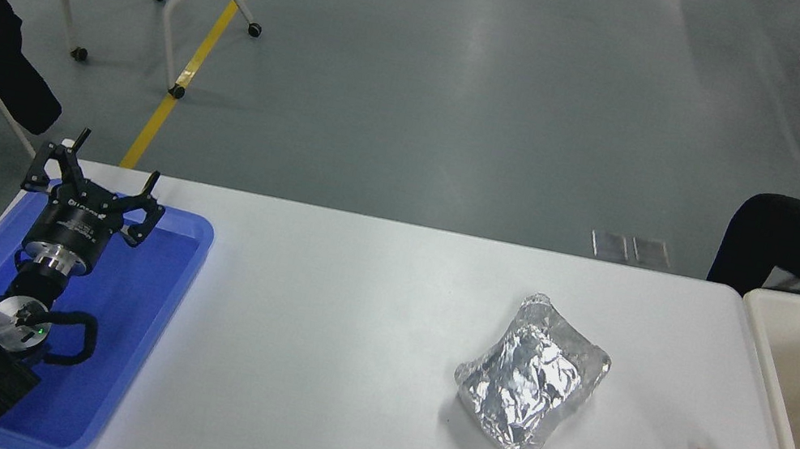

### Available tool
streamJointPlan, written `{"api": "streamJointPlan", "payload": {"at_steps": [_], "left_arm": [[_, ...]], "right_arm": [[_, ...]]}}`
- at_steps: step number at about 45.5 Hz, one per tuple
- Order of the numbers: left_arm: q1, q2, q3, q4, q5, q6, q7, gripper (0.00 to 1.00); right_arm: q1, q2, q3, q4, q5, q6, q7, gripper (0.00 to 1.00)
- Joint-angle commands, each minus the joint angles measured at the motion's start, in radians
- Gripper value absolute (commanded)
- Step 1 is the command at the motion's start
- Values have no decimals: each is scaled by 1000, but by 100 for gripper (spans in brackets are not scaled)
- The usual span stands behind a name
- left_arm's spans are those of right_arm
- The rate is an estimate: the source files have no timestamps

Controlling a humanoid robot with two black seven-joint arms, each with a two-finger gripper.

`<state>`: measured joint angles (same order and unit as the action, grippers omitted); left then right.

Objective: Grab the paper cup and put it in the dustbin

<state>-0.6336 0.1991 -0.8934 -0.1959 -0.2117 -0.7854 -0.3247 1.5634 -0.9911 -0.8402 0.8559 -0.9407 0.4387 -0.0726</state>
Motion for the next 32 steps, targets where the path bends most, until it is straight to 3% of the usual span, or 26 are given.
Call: {"api": "streamJointPlan", "payload": {"at_steps": [1,9,20,32], "left_arm": [[0,0,-1,-2,0,0,0,100],[0,0,-1,1,0,0,1,100],[0,0,1,-2,0,0,1,100],[0,0,1,1,0,0,1,100]], "right_arm": [[-400,72,233,-164,3,-270,0,0],[-589,176,314,-271,83,-419,0,0],[-752,308,486,-445,279,-440,0,0],[-875,396,719,-552,306,-453,0,0]]}}
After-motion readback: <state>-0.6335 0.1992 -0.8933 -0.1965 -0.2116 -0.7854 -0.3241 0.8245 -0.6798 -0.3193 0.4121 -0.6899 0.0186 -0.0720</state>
